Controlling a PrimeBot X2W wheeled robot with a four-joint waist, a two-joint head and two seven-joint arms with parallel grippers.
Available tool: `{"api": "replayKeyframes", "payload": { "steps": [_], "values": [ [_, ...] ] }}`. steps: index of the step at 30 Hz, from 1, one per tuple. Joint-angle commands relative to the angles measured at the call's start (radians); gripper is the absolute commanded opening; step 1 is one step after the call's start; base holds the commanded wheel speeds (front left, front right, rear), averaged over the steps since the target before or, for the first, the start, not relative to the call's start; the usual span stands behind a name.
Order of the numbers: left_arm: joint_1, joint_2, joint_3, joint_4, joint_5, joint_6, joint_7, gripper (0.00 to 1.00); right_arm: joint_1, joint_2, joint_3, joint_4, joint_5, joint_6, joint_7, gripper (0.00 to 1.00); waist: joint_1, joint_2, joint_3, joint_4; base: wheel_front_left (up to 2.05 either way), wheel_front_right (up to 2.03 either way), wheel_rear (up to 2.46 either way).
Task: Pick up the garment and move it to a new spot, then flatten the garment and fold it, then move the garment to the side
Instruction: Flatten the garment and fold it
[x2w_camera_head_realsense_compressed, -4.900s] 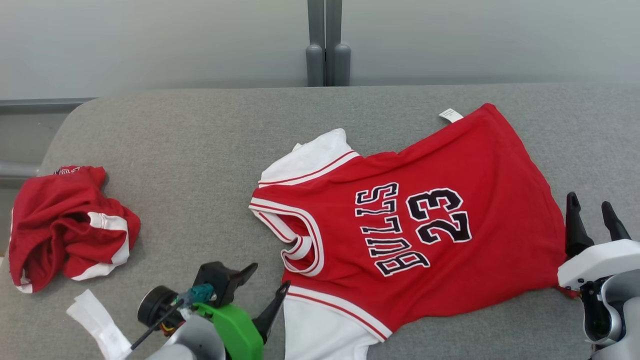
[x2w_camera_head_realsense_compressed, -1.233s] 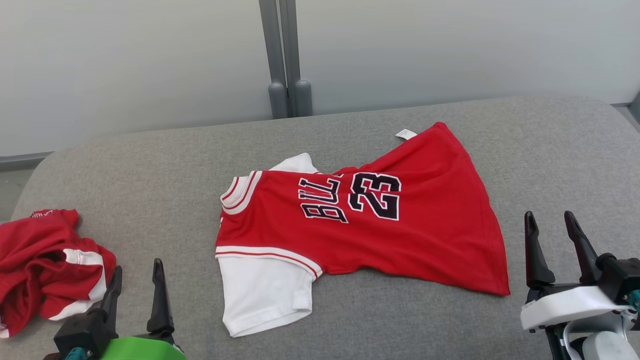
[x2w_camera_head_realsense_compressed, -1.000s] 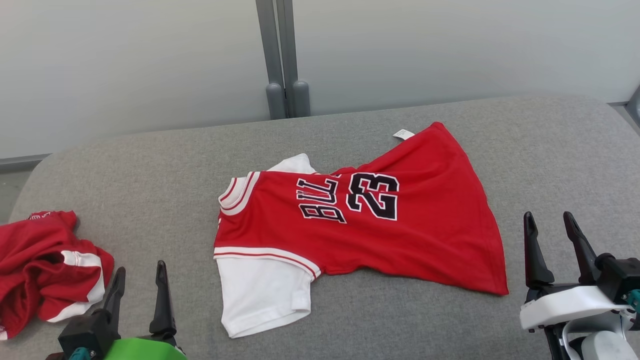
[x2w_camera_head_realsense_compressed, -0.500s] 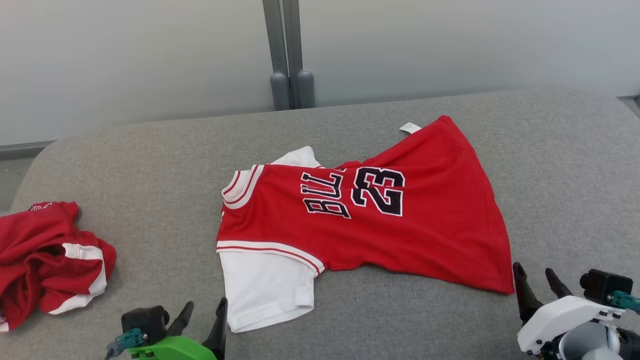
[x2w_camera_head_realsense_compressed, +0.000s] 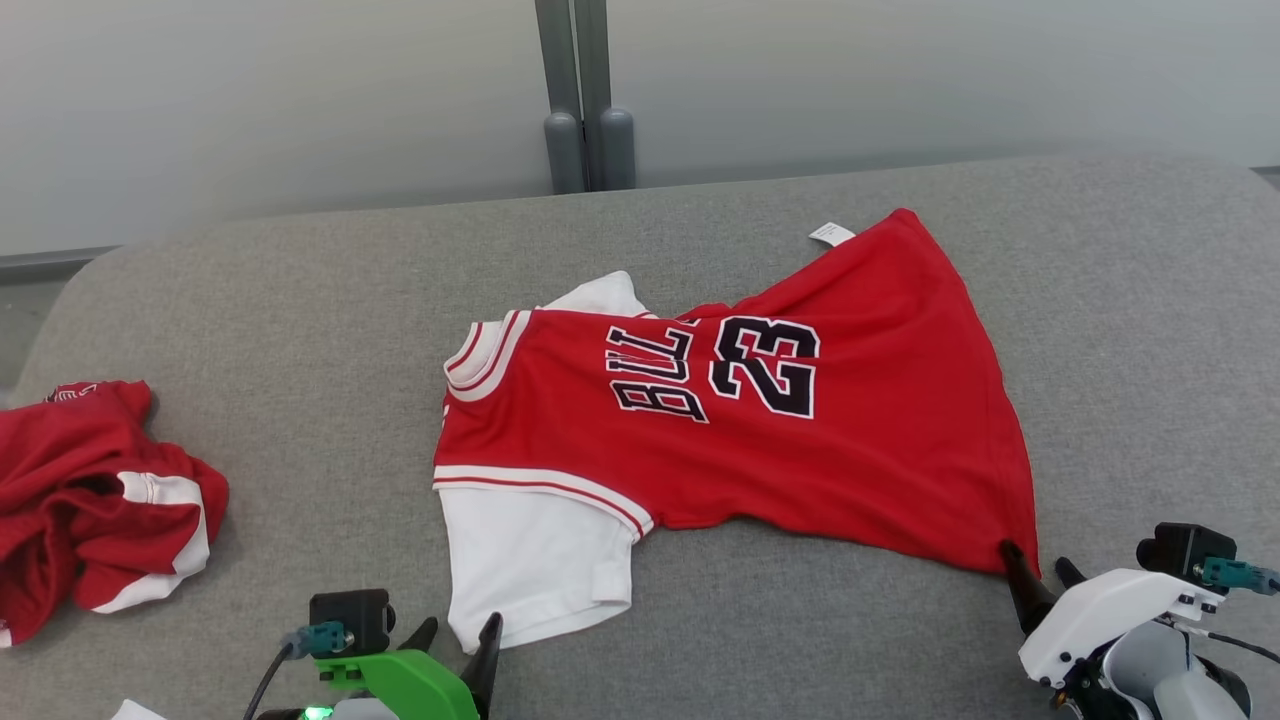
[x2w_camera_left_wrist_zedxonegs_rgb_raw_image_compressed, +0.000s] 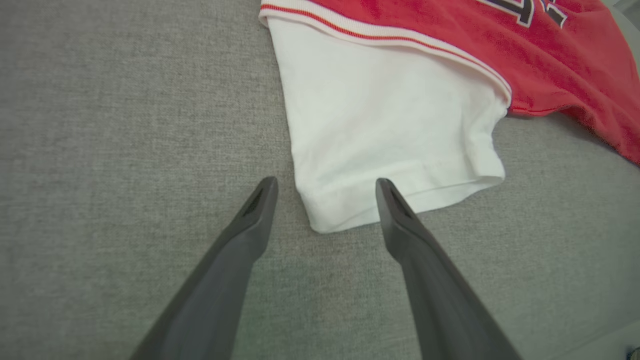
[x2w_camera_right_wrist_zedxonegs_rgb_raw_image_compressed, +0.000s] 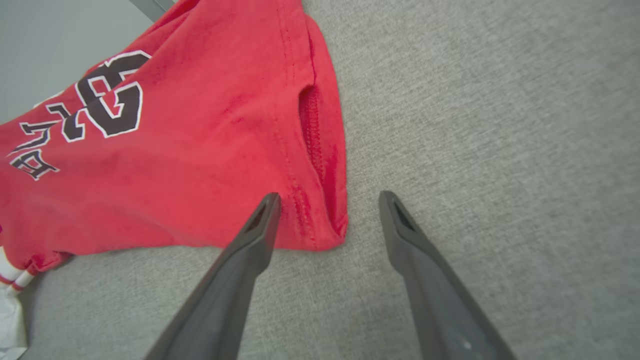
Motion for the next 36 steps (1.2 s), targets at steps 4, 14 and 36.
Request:
{"api": "replayKeyframes", "payload": {
  "steps": [4, 14, 36],
  "values": [
    [-0.058, -0.014, -0.011, 0.077, -0.01, -0.014, 0.006, 1.0, -0.029, 0.002, 0.016, 0.032, 0.012, 0.0, 0.02, 1.0, 0.0, 0.0, 0.025, -0.002, 0.0, 0.0, 0.0],
    [-0.102, -0.038, -0.021, 0.156, -0.031, -0.067, -0.035, 0.0, -0.048, -0.016, 0.076, 0.032, 0.065, 0.0, -0.009, 0.0, 0.0, 0.0, 0.038, -0.006, 0.0, 0.0, 0.0],
    [-0.329, 0.083, 0.002, 0.005, 0.039, -0.1, -0.097, 0.0, -0.26, -0.101, 0.221, -0.144, 0.285, 0.0, -0.125, 0.0, 0.0, 0.0, 0.14, -0.014, 0.0, 0.0, 0.0]
  ]
}}
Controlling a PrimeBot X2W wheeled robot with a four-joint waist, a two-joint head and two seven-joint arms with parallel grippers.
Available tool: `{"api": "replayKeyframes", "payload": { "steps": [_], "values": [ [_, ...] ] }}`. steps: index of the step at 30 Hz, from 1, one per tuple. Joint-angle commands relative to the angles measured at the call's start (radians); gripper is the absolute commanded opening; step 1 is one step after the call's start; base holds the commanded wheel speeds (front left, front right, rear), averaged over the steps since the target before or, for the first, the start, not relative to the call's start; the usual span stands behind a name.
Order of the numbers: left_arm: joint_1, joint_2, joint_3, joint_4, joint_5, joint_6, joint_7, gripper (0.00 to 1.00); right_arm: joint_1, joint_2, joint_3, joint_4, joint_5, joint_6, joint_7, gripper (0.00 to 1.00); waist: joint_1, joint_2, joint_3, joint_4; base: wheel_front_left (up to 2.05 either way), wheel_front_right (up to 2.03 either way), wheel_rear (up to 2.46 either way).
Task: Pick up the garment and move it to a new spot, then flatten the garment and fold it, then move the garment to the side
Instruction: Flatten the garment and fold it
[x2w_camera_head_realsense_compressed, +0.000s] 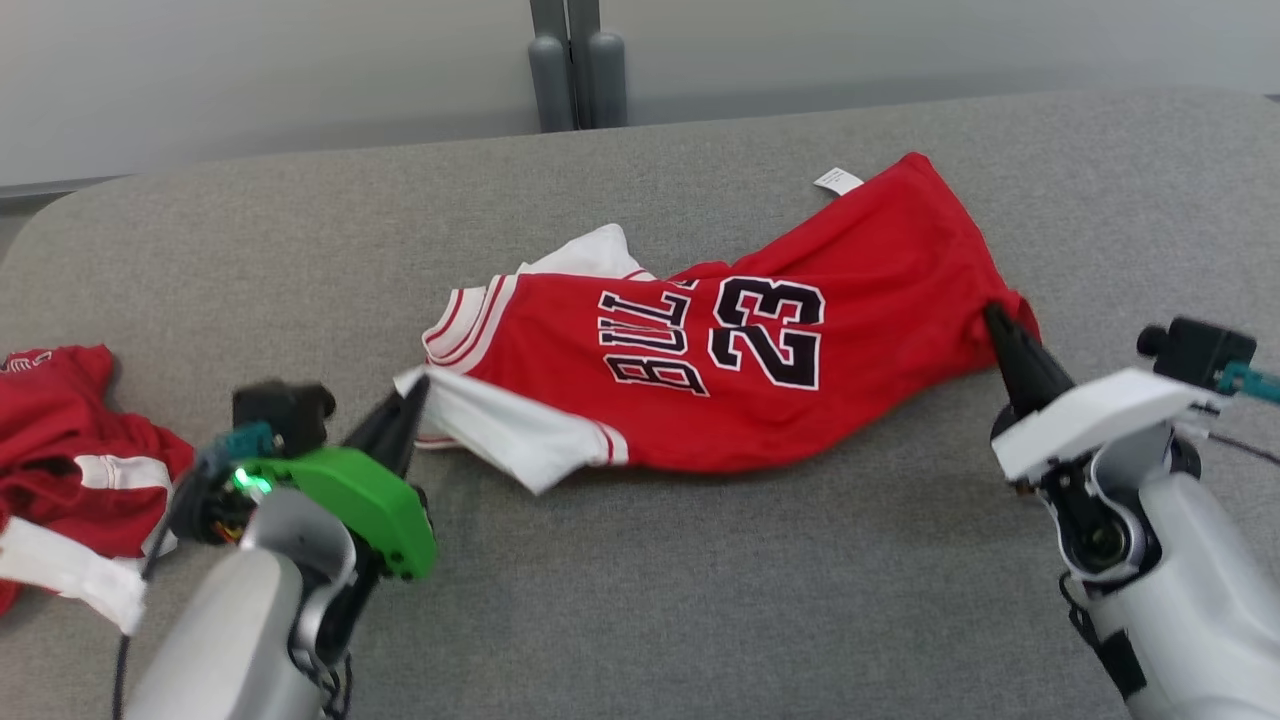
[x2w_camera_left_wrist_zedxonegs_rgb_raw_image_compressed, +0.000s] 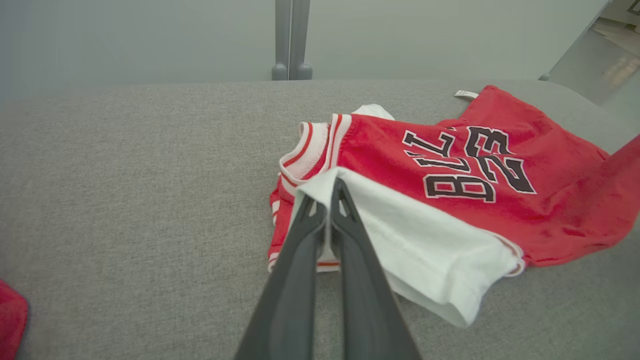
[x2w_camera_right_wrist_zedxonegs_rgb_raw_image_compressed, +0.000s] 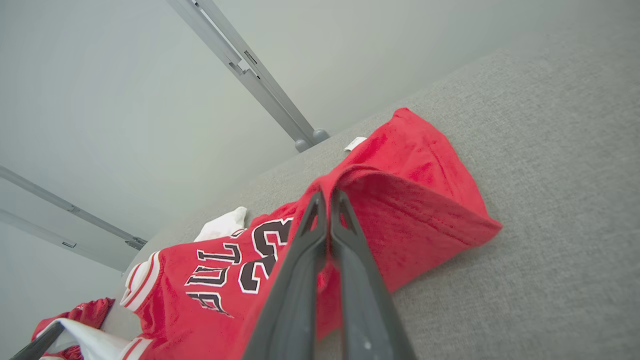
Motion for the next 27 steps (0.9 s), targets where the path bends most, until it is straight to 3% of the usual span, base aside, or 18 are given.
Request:
{"api": "replayKeyframes", "payload": {
  "steps": [1, 9, 16, 27],
  "values": [
    [-0.074, 0.02, 0.007, 0.012, 0.01, -0.01, 0.005, 0.0, -0.06, -0.007, 0.007, -0.005, 0.023, 0.0, 0.0, 0.0, 0.0, 0.0, 0.06, -0.01, 0.0, 0.0, 0.0],
    [-0.555, 0.072, 0.005, 0.119, 0.029, -0.044, 0.041, 0.0, -0.477, -0.027, 0.027, 0.064, 0.137, 0.001, 0.0, 0.0, 0.0, 0.0, 0.254, -0.025, 0.0, 0.0, 0.0],
    [-0.995, 0.092, -0.047, 0.254, 0.055, -0.052, 0.027, 0.0, -0.855, -0.044, 0.041, 0.2, 0.182, 0.0, -0.051, 0.0, 0.0, 0.0, 0.404, -0.029, 0.0, 0.0, 0.0],
    [-1.466, 0.061, -0.077, 0.481, 0.026, -0.052, -0.074, 0.0, -1.219, -0.081, 0.061, 0.346, 0.26, 0.001, -0.155, 0.0, 0.0, 0.0, 0.446, -0.038, 0.0, 0.0, 0.0]
  ]
}}
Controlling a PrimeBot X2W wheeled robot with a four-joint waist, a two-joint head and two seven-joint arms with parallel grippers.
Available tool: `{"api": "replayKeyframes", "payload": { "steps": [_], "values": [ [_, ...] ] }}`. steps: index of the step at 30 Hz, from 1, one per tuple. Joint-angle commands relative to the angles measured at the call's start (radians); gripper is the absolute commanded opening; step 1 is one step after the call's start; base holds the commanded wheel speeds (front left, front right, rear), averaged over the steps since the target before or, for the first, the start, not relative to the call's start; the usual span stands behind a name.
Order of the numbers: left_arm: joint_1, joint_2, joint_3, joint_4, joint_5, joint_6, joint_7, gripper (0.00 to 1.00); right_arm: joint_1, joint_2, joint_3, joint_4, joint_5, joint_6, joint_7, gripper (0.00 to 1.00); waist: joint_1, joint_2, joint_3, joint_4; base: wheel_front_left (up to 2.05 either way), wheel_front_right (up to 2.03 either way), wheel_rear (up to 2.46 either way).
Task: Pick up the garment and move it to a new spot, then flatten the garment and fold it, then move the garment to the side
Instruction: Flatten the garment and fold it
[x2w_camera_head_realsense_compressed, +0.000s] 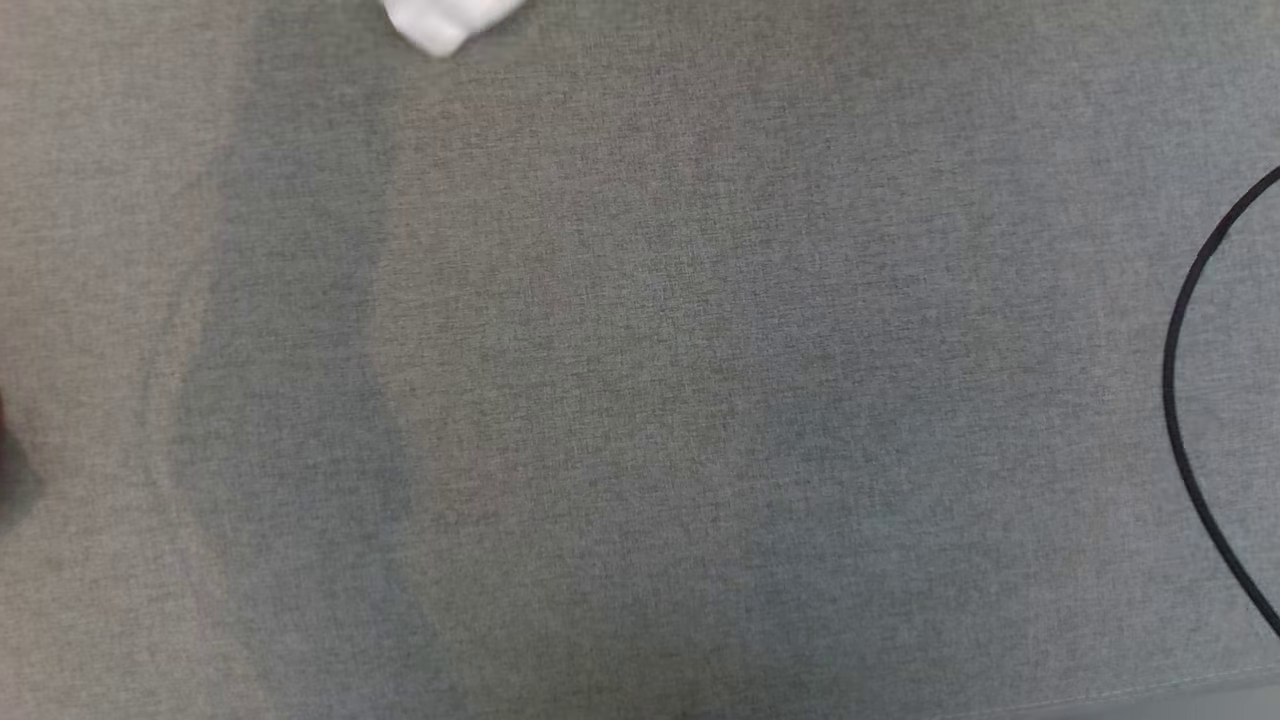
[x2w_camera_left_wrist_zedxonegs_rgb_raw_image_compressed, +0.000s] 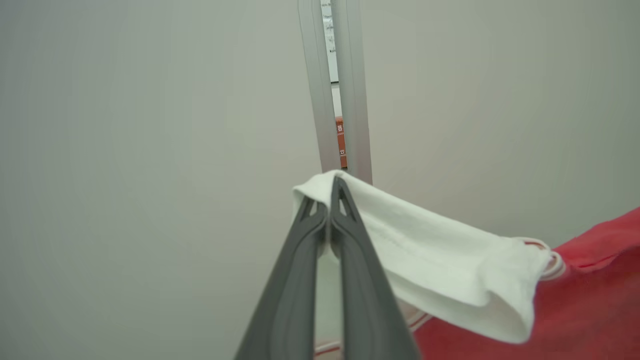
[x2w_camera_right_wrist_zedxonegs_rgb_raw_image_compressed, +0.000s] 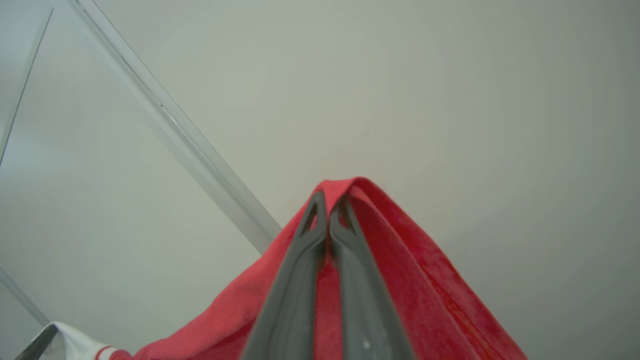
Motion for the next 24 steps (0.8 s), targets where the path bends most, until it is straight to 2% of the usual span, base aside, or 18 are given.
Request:
{"api": "replayKeyframes", "payload": {
  "steps": [1, 7, 15, 19, 24],
  "values": [
    [-0.038, -0.001, -0.014, 0.014, -0.01, -0.002, -0.014, 0.0, -0.024, -0.015, 0.008, 0.008, 0.013, 0.001, -0.011, 0.0, -0.0003, 0.0, 0.0, -0.007, 0.0, 0.0, 0.0],
    [-0.087, -0.011, -0.065, 0.062, -0.085, -0.002, -0.063, 0.0, -0.034, -0.045, 0.054, 0.02, 0.066, 0.001, -0.018, 0.0, -0.0003, 0.0, -0.044, 0.0, 0.0, 0.0, 0.0],
    [0.116, 0.023, -0.199, 0.097, -0.218, -0.002, -0.03, 0.0, 0.176, -0.075, 0.201, 0.047, 0.106, 0.001, 0.038, 0.0, -0.0003, 0.0, -0.185, 0.018, 0.0, 0.0, 0.0],
    [0.293, 0.066, -0.279, 0.068, -0.29, -0.002, 0.035, 0.0, 0.334, -0.095, 0.298, 0.05, 0.126, 0.001, 0.105, 0.0, -0.0003, 0.0, -0.278, 0.022, 0.0, 0.0, 0.0],
    [0.538, 0.168, -0.363, -0.059, -0.419, -0.002, 0.183, 0.0, 0.531, -0.146, 0.398, 0.024, 0.165, 0.001, 0.221, 0.0, -0.0003, 0.0, -0.378, 0.024, 0.0, 0.0, 0.0]
  ]
}}
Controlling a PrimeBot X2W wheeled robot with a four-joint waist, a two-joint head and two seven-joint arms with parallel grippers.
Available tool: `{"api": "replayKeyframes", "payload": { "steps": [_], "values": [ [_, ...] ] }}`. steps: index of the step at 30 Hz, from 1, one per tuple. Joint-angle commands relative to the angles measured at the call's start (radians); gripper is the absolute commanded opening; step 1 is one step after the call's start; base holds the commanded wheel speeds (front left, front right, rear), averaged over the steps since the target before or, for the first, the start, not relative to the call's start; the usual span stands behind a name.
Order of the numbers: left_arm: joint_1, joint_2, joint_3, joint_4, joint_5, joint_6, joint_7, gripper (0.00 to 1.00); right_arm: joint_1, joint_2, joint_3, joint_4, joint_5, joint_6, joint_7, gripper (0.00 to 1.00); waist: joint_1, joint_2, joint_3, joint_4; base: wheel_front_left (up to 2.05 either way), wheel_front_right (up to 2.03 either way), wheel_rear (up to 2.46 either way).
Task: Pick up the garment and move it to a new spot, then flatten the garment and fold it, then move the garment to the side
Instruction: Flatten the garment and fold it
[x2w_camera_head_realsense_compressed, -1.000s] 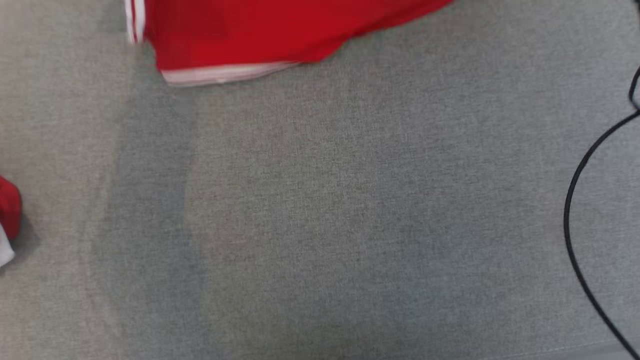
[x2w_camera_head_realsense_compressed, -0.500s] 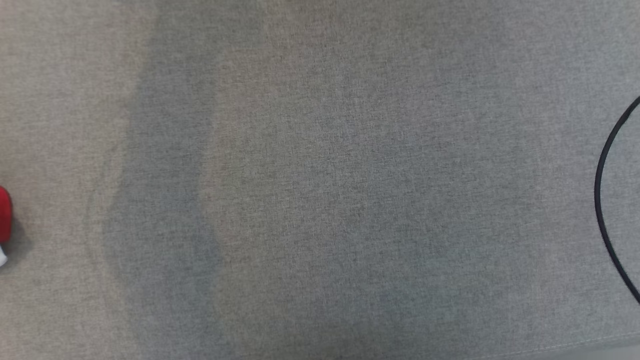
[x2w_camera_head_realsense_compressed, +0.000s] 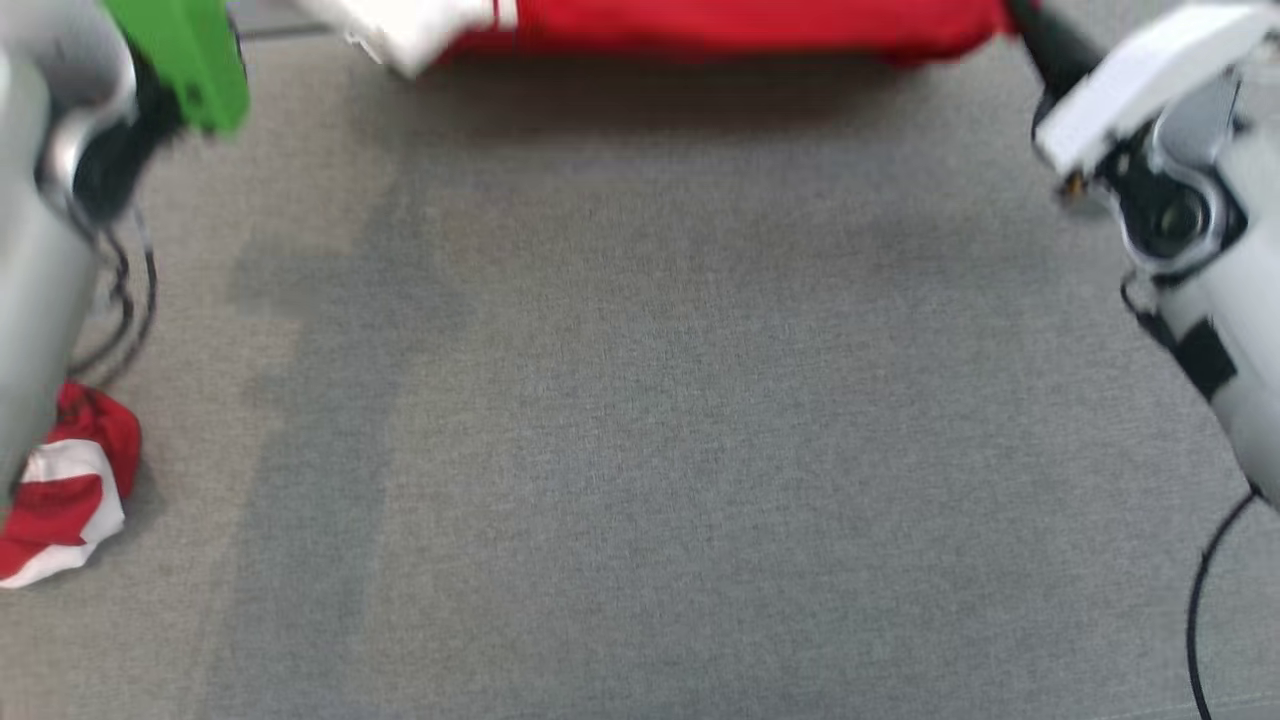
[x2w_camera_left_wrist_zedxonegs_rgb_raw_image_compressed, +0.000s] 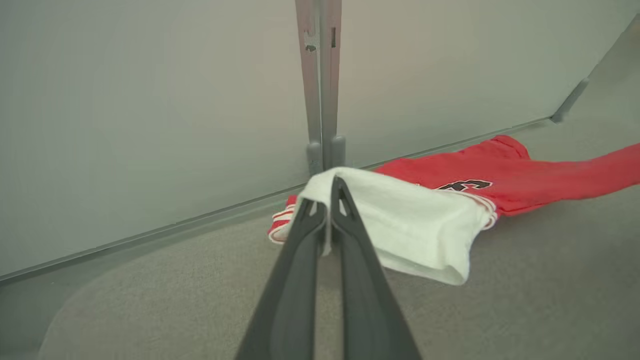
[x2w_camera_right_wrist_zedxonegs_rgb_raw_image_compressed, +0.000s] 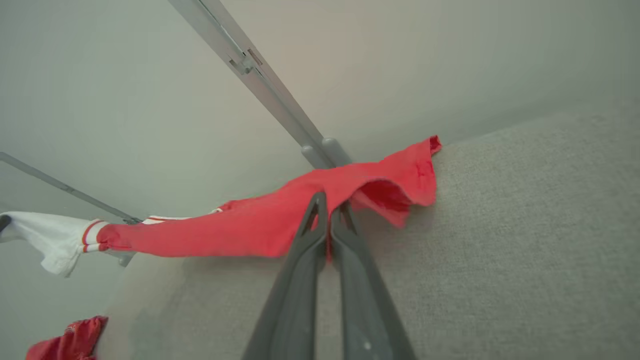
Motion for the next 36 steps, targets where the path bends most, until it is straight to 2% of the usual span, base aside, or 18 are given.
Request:
{"api": "replayKeyframes", "payload": {
  "steps": [1, 7, 11, 17, 23, 27, 30, 33, 36],
  "values": [
    [0.07, 0.033, -0.012, -0.034, -0.038, -0.002, 0.039, 0.0, 0.051, -0.022, 0.015, -0.008, 0.014, 0.0, 0.024, 0.0, 0.0, 0.0, -0.118, 0.01, 0.0, 0.0, 0.0],
    [0.347, 0.182, -0.06, -0.239, -0.197, 0.009, 0.258, 0.0, 0.253, -0.111, 0.117, -0.08, 0.055, 0.0, 0.198, 0.0, 0.0, 0.0, -0.207, 0.01, 0.0, 0.0, 0.0],
    [0.517, 0.271, -0.103, -0.417, -0.257, 0.066, 0.362, 0.0, 0.37, -0.189, 0.171, -0.18, 0.088, 0.0, 0.294, 0.0, 0.0, 0.0, -0.247, 0.013, 0.0, 0.0, 0.0],
    [0.737, 0.382, -0.155, -0.698, -0.357, 0.175, 0.456, 0.0, 0.536, -0.313, 0.199, -0.318, 0.134, 0.0, 0.357, 0.0, 0.0, 0.0, -0.273, 0.019, 0.0, 0.0, 0.0],
    [0.846, 0.494, -0.184, -0.908, -0.441, 0.233, 0.545, 0.0, 0.653, -0.414, 0.218, -0.431, 0.166, 0.0, 0.441, 0.0, 0.0, 0.0, -0.281, 0.02, 0.0, 0.0, 0.0],
    [0.874, 0.55, -0.178, -1.002, -0.494, 0.269, 0.586, 0.0, 0.708, -0.473, 0.208, -0.517, 0.182, 0.0, 0.497, 0.0, 0.0, 0.0, -0.28, 0.013, 0.0, 0.0, 0.0],
    [0.862, 0.568, -0.174, -1.034, -0.52, 0.279, 0.621, 0.0, 0.716, -0.488, 0.19, -0.545, 0.182, 0.0, 0.513, 0.0, 0.0, 0.0, -0.267, 0.007, 0.0, 0.0, 0.0],
    [0.814, 0.571, -0.157, -1.034, -0.545, 0.282, 0.664, 0.0, 0.692, -0.484, 0.17, -0.555, 0.173, 0.0, 0.535, 0.0, 0.0, 0.0, -0.249, 0.001, 0.0, 0.0, 0.0],
    [0.752, 0.548, -0.139, -1.002, -0.559, 0.286, 0.717, 0.0, 0.65, -0.463, 0.149, -0.559, 0.164, 0.0, 0.564, 0.0, 0.0, 0.0, -0.222, -0.009, 0.0, 0.0, 0.0]
  ]
}}
